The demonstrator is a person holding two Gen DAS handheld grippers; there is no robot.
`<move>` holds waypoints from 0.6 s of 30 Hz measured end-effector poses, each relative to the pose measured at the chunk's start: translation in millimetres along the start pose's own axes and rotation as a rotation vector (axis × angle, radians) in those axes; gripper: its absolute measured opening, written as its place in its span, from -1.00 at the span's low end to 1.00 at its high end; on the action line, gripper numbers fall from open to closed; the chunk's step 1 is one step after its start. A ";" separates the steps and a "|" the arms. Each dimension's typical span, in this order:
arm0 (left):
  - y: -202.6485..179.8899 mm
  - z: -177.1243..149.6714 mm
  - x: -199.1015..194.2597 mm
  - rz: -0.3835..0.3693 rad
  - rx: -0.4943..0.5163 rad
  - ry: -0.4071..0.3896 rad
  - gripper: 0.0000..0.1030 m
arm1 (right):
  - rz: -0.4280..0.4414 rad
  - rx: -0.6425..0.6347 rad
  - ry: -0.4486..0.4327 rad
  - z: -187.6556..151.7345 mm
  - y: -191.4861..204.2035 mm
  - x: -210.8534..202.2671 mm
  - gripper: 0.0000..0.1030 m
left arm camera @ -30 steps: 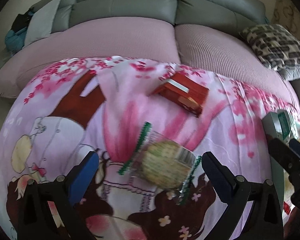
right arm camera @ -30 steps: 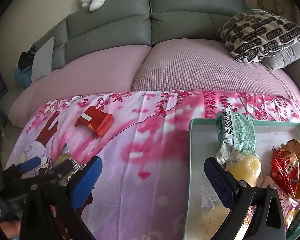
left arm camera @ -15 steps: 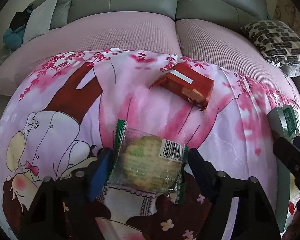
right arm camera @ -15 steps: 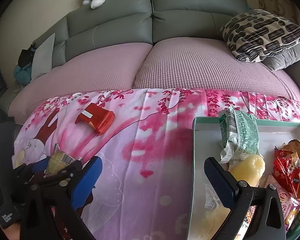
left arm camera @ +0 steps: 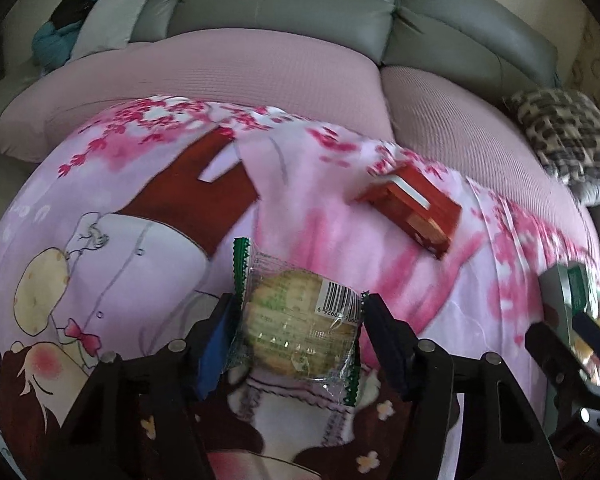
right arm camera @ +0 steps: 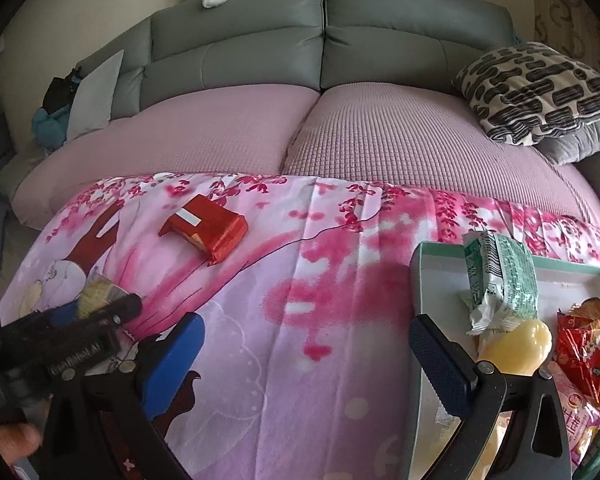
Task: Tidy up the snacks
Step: 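Grasp the red rectangular packet with the right tool while the left tool holds the biscuit packet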
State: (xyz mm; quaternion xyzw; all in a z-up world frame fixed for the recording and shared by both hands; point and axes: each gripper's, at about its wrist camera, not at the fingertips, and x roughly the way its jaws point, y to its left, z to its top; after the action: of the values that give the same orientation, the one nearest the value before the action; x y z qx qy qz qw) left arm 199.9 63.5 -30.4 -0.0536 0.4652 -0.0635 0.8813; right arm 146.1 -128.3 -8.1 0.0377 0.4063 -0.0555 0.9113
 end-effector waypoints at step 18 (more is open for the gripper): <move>30.6 7.3 -5.2 -0.009 -0.139 -0.077 0.14 | 0.049 -0.234 -0.021 40.8 63.9 47.5 0.92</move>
State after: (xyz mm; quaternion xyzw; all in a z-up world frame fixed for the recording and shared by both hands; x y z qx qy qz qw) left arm 205.0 94.8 -26.7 -0.1191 0.4341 -0.0329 0.8923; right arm 216.1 -73.0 -14.8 -0.0594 0.3994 0.0144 0.9147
